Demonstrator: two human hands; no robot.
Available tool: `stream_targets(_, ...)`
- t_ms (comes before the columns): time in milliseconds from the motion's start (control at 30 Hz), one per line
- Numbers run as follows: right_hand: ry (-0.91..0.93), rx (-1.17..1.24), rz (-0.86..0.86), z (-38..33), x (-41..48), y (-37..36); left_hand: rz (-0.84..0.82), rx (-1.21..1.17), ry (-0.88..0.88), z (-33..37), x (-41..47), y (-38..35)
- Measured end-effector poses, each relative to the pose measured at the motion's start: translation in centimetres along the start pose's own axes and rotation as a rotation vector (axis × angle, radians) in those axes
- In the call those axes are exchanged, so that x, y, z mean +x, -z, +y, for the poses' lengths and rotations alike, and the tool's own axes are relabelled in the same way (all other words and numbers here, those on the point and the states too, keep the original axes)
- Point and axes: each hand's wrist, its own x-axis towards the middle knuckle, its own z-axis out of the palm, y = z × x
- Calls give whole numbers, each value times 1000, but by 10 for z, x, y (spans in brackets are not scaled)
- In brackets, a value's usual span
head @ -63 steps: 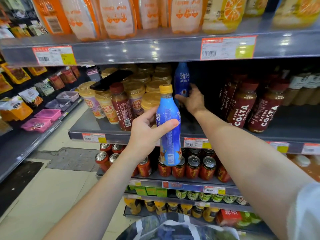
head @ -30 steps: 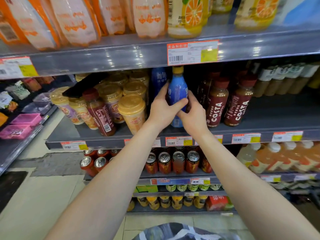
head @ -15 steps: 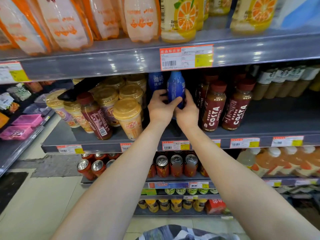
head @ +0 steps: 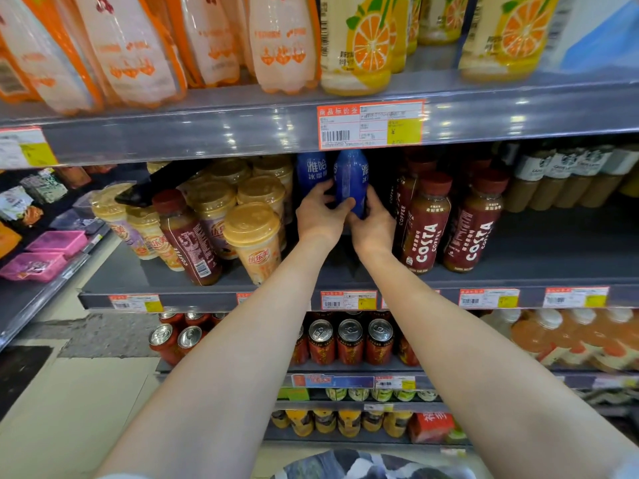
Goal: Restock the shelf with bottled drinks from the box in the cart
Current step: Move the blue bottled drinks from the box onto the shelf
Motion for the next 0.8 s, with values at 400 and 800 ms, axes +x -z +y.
stream_targets(400,-39,-32,-62,0,12,1,-5,67,-26,3,12,2)
stream_targets(800,-57,-35,-77,0,18,1,-8,162,-38,5,11,6)
